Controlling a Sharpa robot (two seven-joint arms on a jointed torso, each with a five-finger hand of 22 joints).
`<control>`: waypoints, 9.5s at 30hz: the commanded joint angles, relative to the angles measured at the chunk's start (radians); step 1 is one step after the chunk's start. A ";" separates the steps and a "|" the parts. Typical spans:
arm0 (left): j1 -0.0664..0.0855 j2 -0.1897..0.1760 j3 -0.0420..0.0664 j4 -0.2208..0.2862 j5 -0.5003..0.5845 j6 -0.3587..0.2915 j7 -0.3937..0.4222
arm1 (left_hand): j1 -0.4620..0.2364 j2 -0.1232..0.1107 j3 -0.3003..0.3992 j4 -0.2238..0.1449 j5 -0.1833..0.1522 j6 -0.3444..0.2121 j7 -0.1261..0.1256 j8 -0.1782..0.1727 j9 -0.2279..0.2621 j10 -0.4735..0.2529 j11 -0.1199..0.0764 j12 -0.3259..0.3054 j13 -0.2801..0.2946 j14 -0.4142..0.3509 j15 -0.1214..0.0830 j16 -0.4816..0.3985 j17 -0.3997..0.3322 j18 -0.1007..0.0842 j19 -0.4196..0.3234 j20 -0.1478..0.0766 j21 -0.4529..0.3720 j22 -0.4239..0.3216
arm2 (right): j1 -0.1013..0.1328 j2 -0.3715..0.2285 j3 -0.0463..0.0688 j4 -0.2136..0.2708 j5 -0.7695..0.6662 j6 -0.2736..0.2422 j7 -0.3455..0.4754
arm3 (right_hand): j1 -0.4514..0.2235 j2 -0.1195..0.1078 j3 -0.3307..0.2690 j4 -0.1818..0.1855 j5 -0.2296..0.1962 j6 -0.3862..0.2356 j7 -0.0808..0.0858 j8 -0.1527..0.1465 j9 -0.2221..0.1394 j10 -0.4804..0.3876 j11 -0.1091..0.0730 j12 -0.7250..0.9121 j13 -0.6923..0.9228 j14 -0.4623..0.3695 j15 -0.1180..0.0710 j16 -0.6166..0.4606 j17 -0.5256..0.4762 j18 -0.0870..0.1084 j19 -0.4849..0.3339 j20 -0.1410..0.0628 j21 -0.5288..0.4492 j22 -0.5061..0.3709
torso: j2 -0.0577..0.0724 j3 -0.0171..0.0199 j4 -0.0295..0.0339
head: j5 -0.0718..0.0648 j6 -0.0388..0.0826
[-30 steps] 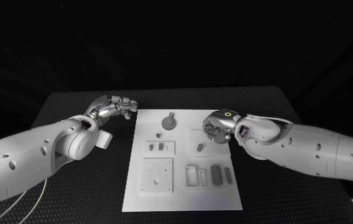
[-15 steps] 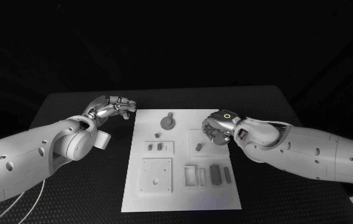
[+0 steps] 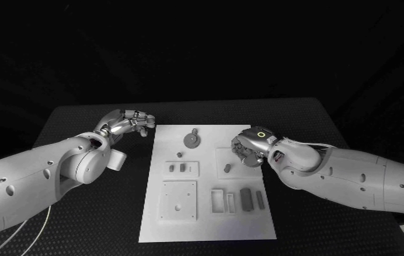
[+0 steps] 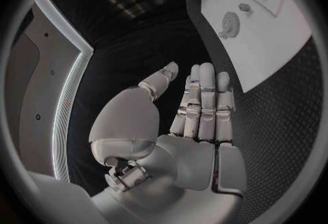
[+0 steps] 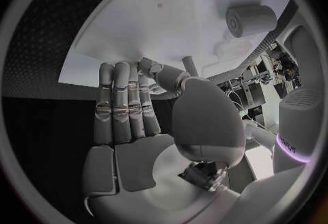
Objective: Assemble the parts on the task board
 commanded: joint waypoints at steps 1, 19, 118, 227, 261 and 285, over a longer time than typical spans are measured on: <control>0.000 0.001 0.001 0.000 0.006 0.005 0.005 | -0.007 -0.005 -0.005 0.001 -0.003 -0.008 0.003 0.004 -0.002 -0.005 0.000 0.002 0.001 0.009 0.001 -0.005 0.001 -0.006 0.009 -0.026 -0.005 -0.001 | -0.013 0.004 -0.010 0.006 0.014 0.037 0.021 | -0.001 -0.004 0.006 0.002 0.002 0.009 0.001 0.004 0.002 0.010 -0.003 -0.005 0.002 0.004 -0.003 0.007 0.004 0.014 0.007 0.000 0.005 0.003 | 0.000 -0.0006 0.0010 | -0.001 0.001; 0.000 0.003 0.001 -0.012 0.006 0.007 0.000 | -0.008 -0.005 -0.006 0.001 -0.003 -0.012 0.005 0.004 -0.003 -0.006 0.001 0.002 0.001 0.009 0.002 -0.007 0.002 -0.006 0.010 -0.025 -0.006 -0.001 | -0.012 -0.004 -0.008 0.015 0.079 0.040 0.029 | -0.026 0.000 0.012 -0.011 0.015 0.020 -0.002 0.001 0.002 0.030 -0.008 -0.024 0.019 0.014 -0.008 0.002 0.031 0.014 0.012 -0.005 0.018 0.014 | 0.000 -0.0001 0.0006 | -0.001 0.003; -0.001 0.035 0.001 -0.058 0.007 -0.007 -0.006 | -0.007 -0.011 -0.009 0.000 -0.003 -0.031 0.012 0.000 -0.008 -0.015 0.003 0.001 0.000 0.012 0.004 -0.013 0.007 -0.004 0.014 -0.024 -0.014 0.000 | 0.040 0.130 0.072 0.112 0.327 0.088 0.146 | -0.063 0.044 -0.040 -0.049 0.115 0.014 0.002 -0.014 0.013 0.045 -0.005 -0.086 0.065 0.024 -0.006 -0.042 0.085 0.014 0.004 -0.005 0.024 0.026 | -0.001 -0.0090 0.0081 | 0.101 -0.009; -0.001 0.047 0.001 -0.078 0.007 0.003 -0.015 | -0.009 -0.014 -0.008 0.009 -0.003 -0.038 0.014 0.004 -0.010 -0.021 0.005 0.001 0.000 0.010 0.006 -0.020 0.010 -0.005 0.014 -0.021 -0.021 0.002 | -0.062 0.228 -0.008 0.074 0.144 0.120 0.147 | -0.061 0.042 -0.045 -0.050 0.127 0.016 0.001 -0.015 0.017 0.051 -0.007 -0.095 0.075 0.031 -0.007 -0.050 0.094 0.014 0.006 -0.006 0.025 0.027 | -0.001 -0.0052 0.0036 | 0.156 -0.066; -0.001 0.036 0.001 -0.069 0.007 0.005 -0.021 | -0.010 -0.016 -0.009 0.011 -0.003 -0.042 0.015 0.004 -0.011 -0.024 0.006 0.001 0.000 0.010 0.007 -0.022 0.012 -0.005 0.013 -0.021 -0.023 0.003 | -0.062 0.253 -0.043 0.059 0.069 0.170 0.099 | -0.061 0.042 -0.045 -0.049 0.129 0.012 0.003 -0.018 0.018 0.048 -0.005 -0.103 0.079 0.030 -0.006 -0.057 0.097 0.014 0.001 -0.004 0.023 0.026 | 0.000 -0.0066 0.0034 | 0.154 -0.069; -0.001 0.036 0.001 -0.074 0.007 0.006 -0.025 | -0.009 -0.018 -0.009 0.011 -0.004 -0.046 0.016 0.004 -0.012 -0.027 0.007 0.000 -0.001 0.009 0.007 -0.024 0.013 -0.004 0.013 -0.020 -0.024 0.004 | -0.058 0.212 -0.042 0.070 0.155 0.009 0.092 | -0.044 -0.062 -0.054 -0.014 0.080 -0.192 0.092 -0.121 -0.027 -0.139 0.072 -0.211 0.060 -0.042 0.058 -0.131 0.107 0.014 -0.077 0.033 -0.016 0.024 | 0.000 -0.0051 0.0043 | 0.147 -0.058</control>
